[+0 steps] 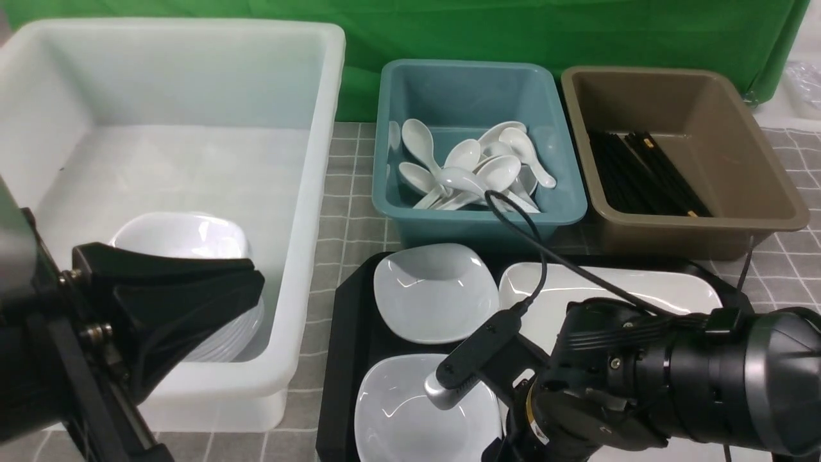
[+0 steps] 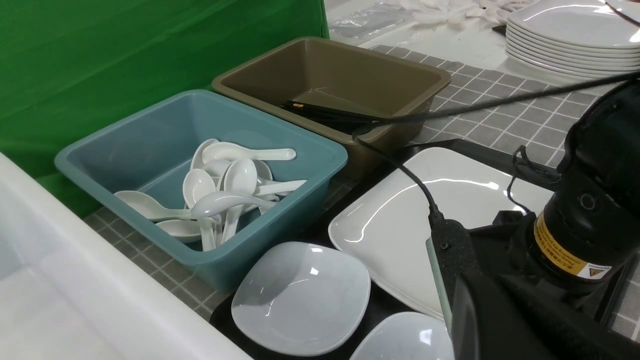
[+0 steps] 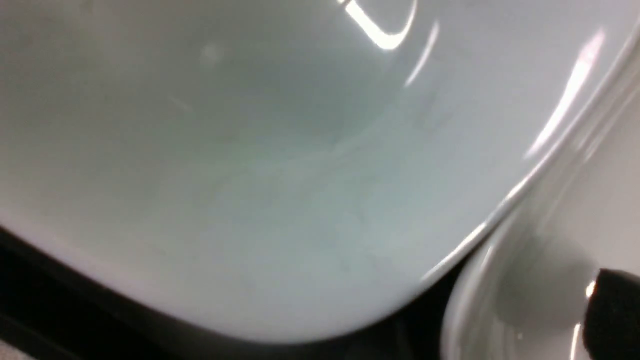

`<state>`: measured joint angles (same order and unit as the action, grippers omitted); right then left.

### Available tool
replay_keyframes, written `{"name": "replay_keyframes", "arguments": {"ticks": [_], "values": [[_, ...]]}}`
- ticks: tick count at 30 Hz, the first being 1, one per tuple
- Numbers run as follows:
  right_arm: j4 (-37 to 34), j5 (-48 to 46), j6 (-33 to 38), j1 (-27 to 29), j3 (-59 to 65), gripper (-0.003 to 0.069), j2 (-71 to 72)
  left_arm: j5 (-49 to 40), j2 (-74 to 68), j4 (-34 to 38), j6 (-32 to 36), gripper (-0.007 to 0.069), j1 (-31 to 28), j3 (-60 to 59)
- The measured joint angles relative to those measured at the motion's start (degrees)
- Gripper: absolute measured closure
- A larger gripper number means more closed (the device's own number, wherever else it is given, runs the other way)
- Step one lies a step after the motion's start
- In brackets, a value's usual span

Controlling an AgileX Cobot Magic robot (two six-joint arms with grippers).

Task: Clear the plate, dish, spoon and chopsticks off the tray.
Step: Use the right arm to grab a plate from the dinner plate, then use the right arm to put the plate into the large storage box on the left

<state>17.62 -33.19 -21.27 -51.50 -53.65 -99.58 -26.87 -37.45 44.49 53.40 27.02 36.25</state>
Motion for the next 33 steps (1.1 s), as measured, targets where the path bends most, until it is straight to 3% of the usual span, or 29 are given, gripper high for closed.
{"name": "replay_keyframes", "arguments": {"ticks": [4,9,16,22,24,29,32,33], "values": [[-0.1,0.6,1.2,0.0,0.0,0.0193,-0.1,0.0,0.0,0.0,0.4,0.0611,0.0,0.0],[0.5,-0.7,2.5,-0.1,-0.4,0.0369,0.0,0.0,0.0,0.1,0.5,0.0611,0.0,0.0],[-0.9,-6.9,5.4,-0.1,-0.4,0.0425,3.5,0.0,0.0,1.5,0.5,0.0611,0.0,0.0],[-1.2,-13.0,5.7,-0.1,-0.5,0.05,13.9,0.0,0.0,1.5,0.6,0.0611,0.0,0.0],[-1.1,-16.6,5.7,0.0,-2.2,0.0561,20.7,0.0,0.0,1.8,0.6,0.0611,0.0,0.0],[-1.6,-23.2,5.7,0.0,-7.6,0.0594,27.1,0.0,0.0,2.5,0.3,0.0611,0.0,0.0],[-3.4,-27.8,6.8,-0.6,-14.9,0.0594,29.3,-0.4,0.3,-0.1,-3.9,0.0611,0.0,0.8],[-3.9,-29.1,7.6,-1.3,-18.5,0.0592,29.4,-1.0,0.7,-3.2,-8.2,0.0611,0.0,1.7]]}}
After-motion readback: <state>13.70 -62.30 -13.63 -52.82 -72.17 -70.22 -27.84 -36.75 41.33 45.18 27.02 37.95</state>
